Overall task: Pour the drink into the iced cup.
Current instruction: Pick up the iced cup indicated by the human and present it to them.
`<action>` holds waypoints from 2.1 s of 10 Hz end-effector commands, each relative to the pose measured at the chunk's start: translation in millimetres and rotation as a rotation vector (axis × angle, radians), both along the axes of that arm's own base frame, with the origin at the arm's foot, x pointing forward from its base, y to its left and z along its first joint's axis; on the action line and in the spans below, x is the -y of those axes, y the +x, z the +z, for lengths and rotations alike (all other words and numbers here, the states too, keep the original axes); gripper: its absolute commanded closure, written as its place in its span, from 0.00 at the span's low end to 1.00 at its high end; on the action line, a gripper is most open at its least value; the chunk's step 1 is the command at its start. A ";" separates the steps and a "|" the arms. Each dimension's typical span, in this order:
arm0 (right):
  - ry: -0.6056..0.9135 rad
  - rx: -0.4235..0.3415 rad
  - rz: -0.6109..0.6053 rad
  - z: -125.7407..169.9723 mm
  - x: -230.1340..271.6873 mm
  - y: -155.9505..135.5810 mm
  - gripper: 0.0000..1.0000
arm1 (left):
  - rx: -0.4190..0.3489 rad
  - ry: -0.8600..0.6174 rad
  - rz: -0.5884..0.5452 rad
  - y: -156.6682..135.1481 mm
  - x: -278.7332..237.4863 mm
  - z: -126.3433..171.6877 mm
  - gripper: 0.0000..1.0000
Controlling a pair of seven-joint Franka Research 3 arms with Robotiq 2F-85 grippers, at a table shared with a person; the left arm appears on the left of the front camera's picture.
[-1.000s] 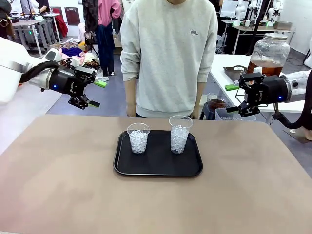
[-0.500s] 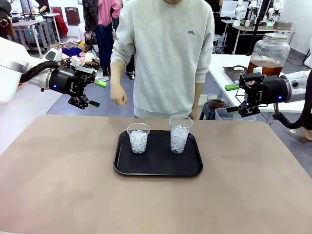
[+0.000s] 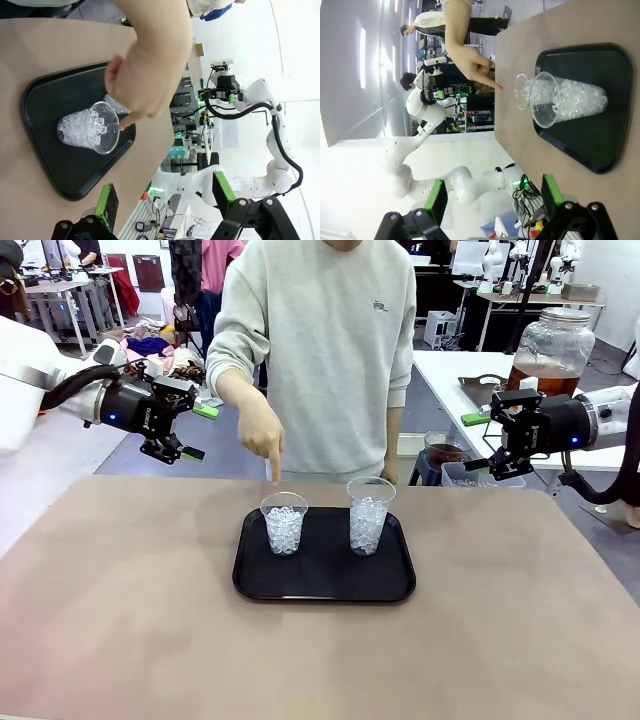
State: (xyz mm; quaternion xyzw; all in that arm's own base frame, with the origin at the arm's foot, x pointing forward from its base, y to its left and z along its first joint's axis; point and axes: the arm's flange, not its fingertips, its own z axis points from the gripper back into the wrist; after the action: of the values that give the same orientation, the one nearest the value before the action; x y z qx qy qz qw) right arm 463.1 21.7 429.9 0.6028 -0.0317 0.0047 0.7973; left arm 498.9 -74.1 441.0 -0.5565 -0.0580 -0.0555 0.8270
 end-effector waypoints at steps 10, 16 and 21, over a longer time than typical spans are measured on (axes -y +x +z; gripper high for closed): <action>0.003 0.000 0.000 0.1 0.0 -0.3 0.00 | 0.005 0.004 0.000 -1.2 -0.4 1.6 0.00; 0.003 0.000 0.000 0.1 0.0 -0.3 0.00 | 0.365 -0.055 -0.137 3.7 -8.1 -15.4 0.00; 0.003 0.000 0.000 0.1 0.0 -0.3 0.00 | 0.498 -0.013 -0.182 2.6 -13.7 -18.5 0.00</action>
State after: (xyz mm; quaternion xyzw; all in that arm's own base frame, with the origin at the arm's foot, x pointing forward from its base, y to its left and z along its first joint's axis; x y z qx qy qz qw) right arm 463.2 21.6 429.7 0.6028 -0.0316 0.0044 0.7973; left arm 498.7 -59.0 419.6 -0.5342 -0.2167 -0.2839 0.7662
